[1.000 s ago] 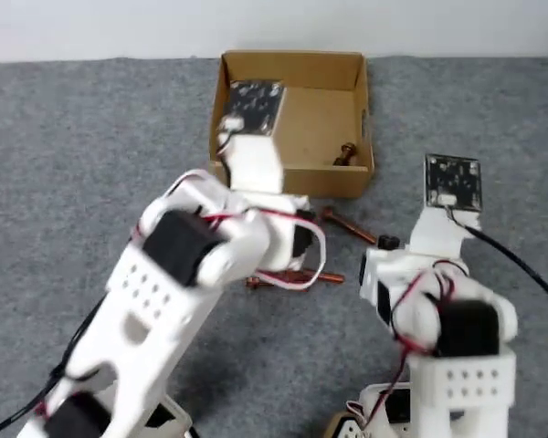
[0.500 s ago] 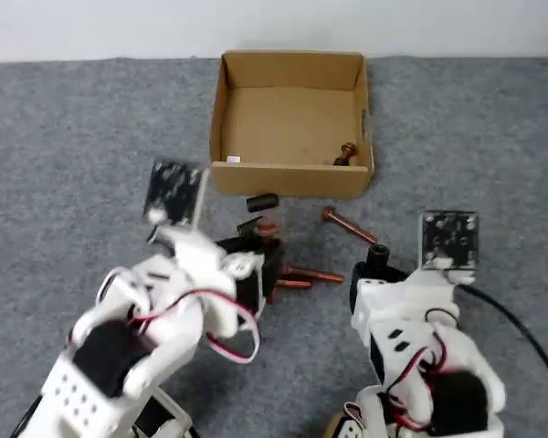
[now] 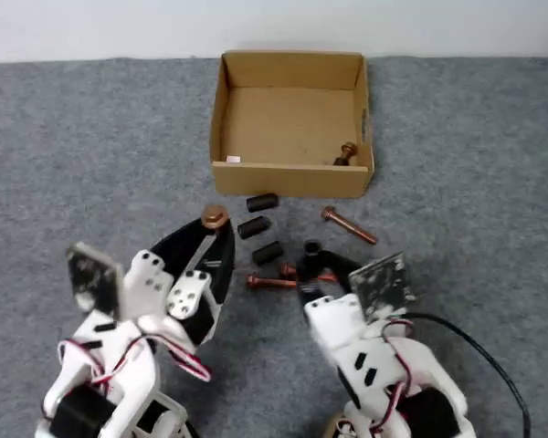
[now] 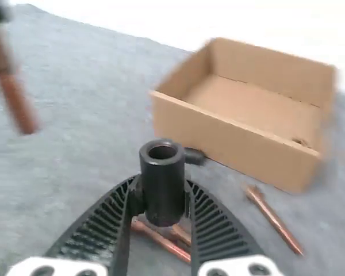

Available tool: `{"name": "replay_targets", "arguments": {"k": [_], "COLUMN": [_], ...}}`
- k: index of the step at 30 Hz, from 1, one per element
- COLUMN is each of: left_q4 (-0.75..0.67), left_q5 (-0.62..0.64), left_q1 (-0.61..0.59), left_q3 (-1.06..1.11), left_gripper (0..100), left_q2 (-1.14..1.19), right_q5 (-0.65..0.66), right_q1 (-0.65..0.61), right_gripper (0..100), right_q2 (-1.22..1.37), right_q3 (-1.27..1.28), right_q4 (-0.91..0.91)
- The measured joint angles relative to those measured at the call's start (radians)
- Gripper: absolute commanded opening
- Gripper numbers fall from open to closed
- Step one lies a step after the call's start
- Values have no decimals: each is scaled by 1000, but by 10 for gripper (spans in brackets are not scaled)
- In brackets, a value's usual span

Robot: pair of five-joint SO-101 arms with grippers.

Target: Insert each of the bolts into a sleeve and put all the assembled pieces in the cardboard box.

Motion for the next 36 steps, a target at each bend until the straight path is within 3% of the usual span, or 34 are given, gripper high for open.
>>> {"name": "replay_targets", "arguments": {"k": [6,14,36], "left_q4": [-18,-34,-46], "left_q5": [28,135,126], "left_q1": [2,23,80], "left_q3": [32,32,137], "left_gripper": [4,4,4], "left_q2": [-155,-164,-166], "right_q5": [0,44,101], "right_q1": [-124,-218,-249], "right_gripper": [9,9,9], "right_q2": [0,2,2], "right_q3": [77,83,84], "right_q4": [-107,-118,-180]}}
